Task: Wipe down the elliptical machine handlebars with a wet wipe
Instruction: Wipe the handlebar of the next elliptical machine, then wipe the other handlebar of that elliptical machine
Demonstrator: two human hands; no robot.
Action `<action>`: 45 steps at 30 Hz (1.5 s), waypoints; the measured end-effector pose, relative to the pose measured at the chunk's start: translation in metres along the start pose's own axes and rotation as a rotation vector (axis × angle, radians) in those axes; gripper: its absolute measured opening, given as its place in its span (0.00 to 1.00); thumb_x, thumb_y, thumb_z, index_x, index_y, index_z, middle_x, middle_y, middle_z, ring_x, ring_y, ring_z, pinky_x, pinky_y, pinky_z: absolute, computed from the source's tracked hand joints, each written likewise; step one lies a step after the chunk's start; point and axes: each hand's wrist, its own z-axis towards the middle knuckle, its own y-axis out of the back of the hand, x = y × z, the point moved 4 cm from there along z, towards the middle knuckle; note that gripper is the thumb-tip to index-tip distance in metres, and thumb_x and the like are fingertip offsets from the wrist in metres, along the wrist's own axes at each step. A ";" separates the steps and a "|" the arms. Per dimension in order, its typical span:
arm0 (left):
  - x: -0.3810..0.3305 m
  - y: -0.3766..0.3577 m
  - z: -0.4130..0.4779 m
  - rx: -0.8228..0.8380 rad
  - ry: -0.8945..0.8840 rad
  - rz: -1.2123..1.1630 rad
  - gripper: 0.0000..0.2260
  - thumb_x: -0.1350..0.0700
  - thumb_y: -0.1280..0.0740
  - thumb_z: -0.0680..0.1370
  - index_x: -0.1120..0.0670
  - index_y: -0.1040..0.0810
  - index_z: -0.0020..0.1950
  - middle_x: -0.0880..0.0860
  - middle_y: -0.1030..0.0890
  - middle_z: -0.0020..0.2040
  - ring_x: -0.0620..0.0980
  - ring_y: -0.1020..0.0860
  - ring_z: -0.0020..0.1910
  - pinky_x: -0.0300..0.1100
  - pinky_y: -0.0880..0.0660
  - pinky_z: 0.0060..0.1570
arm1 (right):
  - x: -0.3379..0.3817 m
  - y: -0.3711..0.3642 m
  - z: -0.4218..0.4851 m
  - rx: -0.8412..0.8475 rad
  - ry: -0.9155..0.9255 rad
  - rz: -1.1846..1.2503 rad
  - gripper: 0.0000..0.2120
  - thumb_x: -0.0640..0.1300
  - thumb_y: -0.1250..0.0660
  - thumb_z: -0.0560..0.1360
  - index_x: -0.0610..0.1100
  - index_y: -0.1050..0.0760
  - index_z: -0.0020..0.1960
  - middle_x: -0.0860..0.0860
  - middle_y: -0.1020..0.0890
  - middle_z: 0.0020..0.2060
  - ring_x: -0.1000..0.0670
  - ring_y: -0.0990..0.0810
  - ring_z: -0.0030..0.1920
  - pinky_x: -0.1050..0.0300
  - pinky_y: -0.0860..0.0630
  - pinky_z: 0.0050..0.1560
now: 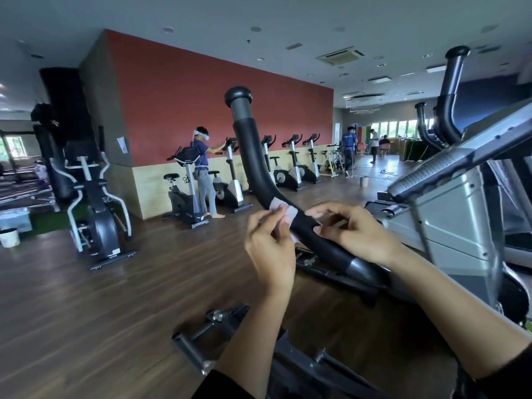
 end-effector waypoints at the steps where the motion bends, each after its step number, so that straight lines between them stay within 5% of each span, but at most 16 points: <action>1: -0.004 0.002 -0.006 0.016 0.016 0.000 0.13 0.68 0.28 0.70 0.55 0.15 0.51 0.46 0.22 0.46 0.46 0.22 0.43 0.36 0.26 0.49 | 0.000 0.002 -0.009 -0.021 0.003 -0.021 0.15 0.39 0.30 0.74 0.55 0.21 0.56 0.55 0.19 0.46 0.54 0.20 0.43 0.71 0.27 0.44; 4: -0.015 0.008 -0.023 0.097 0.089 0.010 0.13 0.67 0.27 0.70 0.53 0.15 0.50 0.48 0.19 0.45 0.50 0.20 0.41 0.32 0.29 0.44 | -0.002 0.007 -0.034 -0.079 0.040 -0.130 0.18 0.39 0.28 0.71 0.59 0.24 0.54 0.53 0.21 0.51 0.53 0.22 0.49 0.70 0.29 0.48; 10: -0.018 0.040 -0.055 0.179 0.191 0.047 0.12 0.65 0.28 0.71 0.53 0.15 0.51 0.51 0.16 0.46 0.48 0.19 0.41 0.21 0.32 0.40 | 0.005 -0.006 -0.088 -0.213 0.105 -0.345 0.19 0.36 0.30 0.69 0.49 0.21 0.58 0.53 0.23 0.50 0.49 0.28 0.55 0.62 0.33 0.56; 14: -0.008 0.065 -0.076 0.247 0.256 0.130 0.10 0.63 0.28 0.71 0.52 0.15 0.50 0.51 0.16 0.44 0.47 0.20 0.42 0.26 0.32 0.39 | 0.008 -0.038 -0.110 -0.124 0.112 -0.375 0.20 0.38 0.32 0.69 0.50 0.22 0.59 0.52 0.22 0.54 0.48 0.27 0.59 0.53 0.28 0.59; 20: 0.030 0.113 -0.109 0.349 0.339 0.255 0.05 0.61 0.30 0.73 0.54 0.15 0.44 0.48 0.17 0.38 0.37 0.25 0.34 0.24 0.31 0.38 | -0.019 -0.106 -0.127 0.038 -0.044 -0.377 0.18 0.43 0.33 0.72 0.52 0.24 0.61 0.51 0.24 0.60 0.46 0.29 0.63 0.54 0.28 0.56; 22: 0.054 0.128 -0.118 0.397 0.351 0.308 0.05 0.59 0.29 0.73 0.50 0.15 0.43 0.45 0.18 0.38 0.38 0.23 0.35 0.33 0.27 0.41 | -0.025 -0.134 -0.128 0.093 -0.061 -0.367 0.17 0.44 0.34 0.73 0.50 0.25 0.62 0.50 0.25 0.60 0.46 0.30 0.63 0.54 0.28 0.54; 28: 0.138 0.181 -0.124 0.438 0.411 0.414 0.06 0.53 0.28 0.73 0.51 0.15 0.49 0.49 0.17 0.43 0.42 0.21 0.37 0.32 0.27 0.40 | -0.035 -0.238 -0.113 0.234 -0.028 -0.336 0.18 0.46 0.35 0.75 0.49 0.28 0.64 0.51 0.26 0.61 0.48 0.29 0.61 0.57 0.30 0.52; 33: 0.232 0.238 -0.101 0.467 0.500 0.504 0.10 0.49 0.36 0.72 0.50 0.16 0.44 0.48 0.16 0.41 0.42 0.20 0.40 0.31 0.29 0.41 | -0.033 -0.352 -0.078 0.360 0.015 -0.376 0.16 0.48 0.37 0.77 0.47 0.27 0.64 0.51 0.25 0.61 0.47 0.28 0.61 0.54 0.30 0.56; 39: 0.327 0.309 -0.032 0.443 0.540 0.582 0.08 0.63 0.31 0.72 0.49 0.19 0.39 0.45 0.19 0.36 0.42 0.23 0.41 0.24 0.33 0.39 | -0.017 -0.481 -0.007 0.467 -0.020 -0.366 0.16 0.51 0.39 0.77 0.50 0.29 0.64 0.53 0.25 0.61 0.50 0.29 0.63 0.56 0.34 0.60; 45: 0.441 0.339 0.025 0.455 0.607 0.639 0.09 0.63 0.30 0.73 0.48 0.17 0.40 0.49 0.18 0.35 0.41 0.24 0.37 0.31 0.29 0.43 | -0.026 -0.580 0.071 0.514 -0.107 -0.327 0.16 0.54 0.39 0.78 0.51 0.28 0.64 0.54 0.25 0.63 0.50 0.28 0.64 0.55 0.32 0.61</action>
